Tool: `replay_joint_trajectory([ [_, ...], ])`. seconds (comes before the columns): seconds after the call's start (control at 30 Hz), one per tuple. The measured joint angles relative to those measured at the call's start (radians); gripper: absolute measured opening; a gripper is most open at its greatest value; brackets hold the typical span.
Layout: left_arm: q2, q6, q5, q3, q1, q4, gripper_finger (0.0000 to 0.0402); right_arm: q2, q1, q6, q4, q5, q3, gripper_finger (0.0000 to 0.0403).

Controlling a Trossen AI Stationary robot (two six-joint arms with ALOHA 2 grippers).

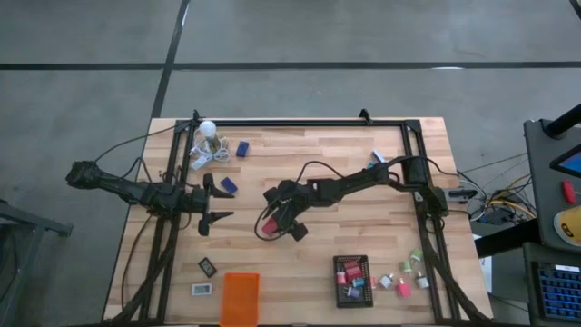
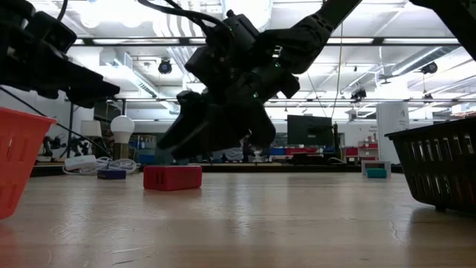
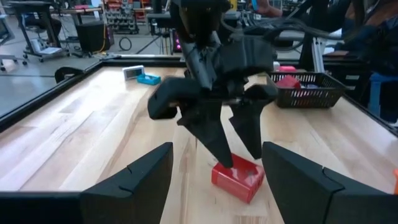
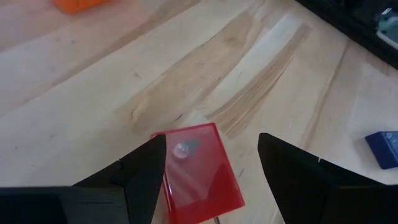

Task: Pick & Place Office items
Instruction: Put the red charger adapter into the black bin

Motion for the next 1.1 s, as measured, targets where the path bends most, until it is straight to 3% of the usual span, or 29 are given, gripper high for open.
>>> replay_joint_trajectory([
  [1.1, 0.008, 0.000, 0.002, 0.000, 0.000, 0.001, 0.0253, 0.097, -0.022, 0.086, 0.065, -0.007, -0.011, 0.0249],
])
